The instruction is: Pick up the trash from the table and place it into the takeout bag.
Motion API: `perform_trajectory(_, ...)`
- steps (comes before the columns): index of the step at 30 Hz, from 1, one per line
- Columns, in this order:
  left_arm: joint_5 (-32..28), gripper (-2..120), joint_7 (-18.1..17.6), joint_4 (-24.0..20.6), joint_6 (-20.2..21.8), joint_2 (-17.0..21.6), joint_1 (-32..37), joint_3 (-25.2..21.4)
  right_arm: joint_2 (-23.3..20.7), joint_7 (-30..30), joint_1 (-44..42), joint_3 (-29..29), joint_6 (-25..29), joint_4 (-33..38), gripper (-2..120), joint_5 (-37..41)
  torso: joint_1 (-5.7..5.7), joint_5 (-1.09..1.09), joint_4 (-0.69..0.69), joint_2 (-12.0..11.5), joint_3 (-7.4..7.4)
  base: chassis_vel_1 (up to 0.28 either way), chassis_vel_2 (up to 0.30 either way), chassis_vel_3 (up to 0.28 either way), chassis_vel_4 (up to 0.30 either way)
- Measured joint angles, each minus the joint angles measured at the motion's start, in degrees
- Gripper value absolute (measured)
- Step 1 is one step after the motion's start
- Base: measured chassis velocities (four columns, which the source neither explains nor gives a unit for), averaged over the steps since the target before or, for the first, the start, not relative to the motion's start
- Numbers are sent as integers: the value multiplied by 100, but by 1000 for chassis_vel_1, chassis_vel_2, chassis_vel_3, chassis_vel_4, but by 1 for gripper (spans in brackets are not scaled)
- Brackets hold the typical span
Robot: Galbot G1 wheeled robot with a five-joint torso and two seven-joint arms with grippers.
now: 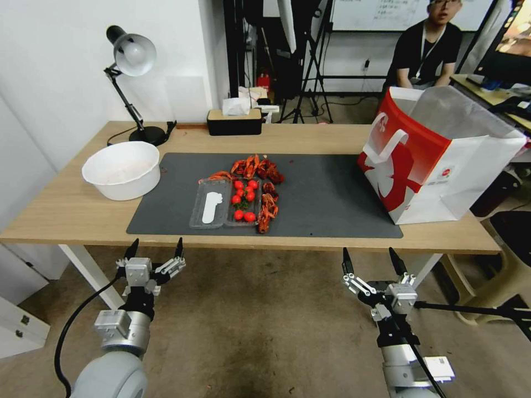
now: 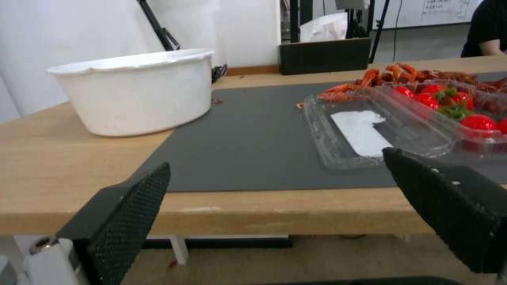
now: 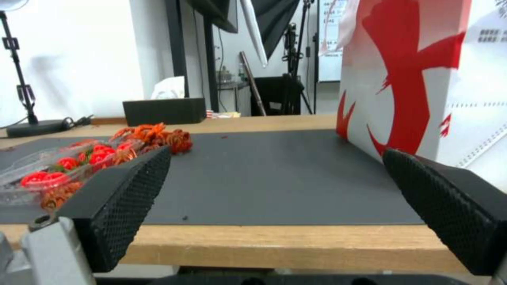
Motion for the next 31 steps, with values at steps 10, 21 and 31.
perform_trajectory(10, -9, 100, 1, 98, -49, -36, -26, 47, 40, -100, 108, 2, -48, -105, 100, 103, 1, -1, 0, -1, 0, 0, 0, 0, 0)
perform_trajectory(21, -15, 100, 4, 102, -35, -31, -40, 53, 43, -100, 106, -2, -49, -107, 100, 103, 1, -1, 0, -1, 0, 0, 0, 0, 0)
perform_trajectory(31, -19, 100, 8, 104, -30, -27, -46, 58, 43, -100, 105, -3, -48, -107, 100, 102, 1, -1, 0, -1, 0, 0, 0, 0, 0)
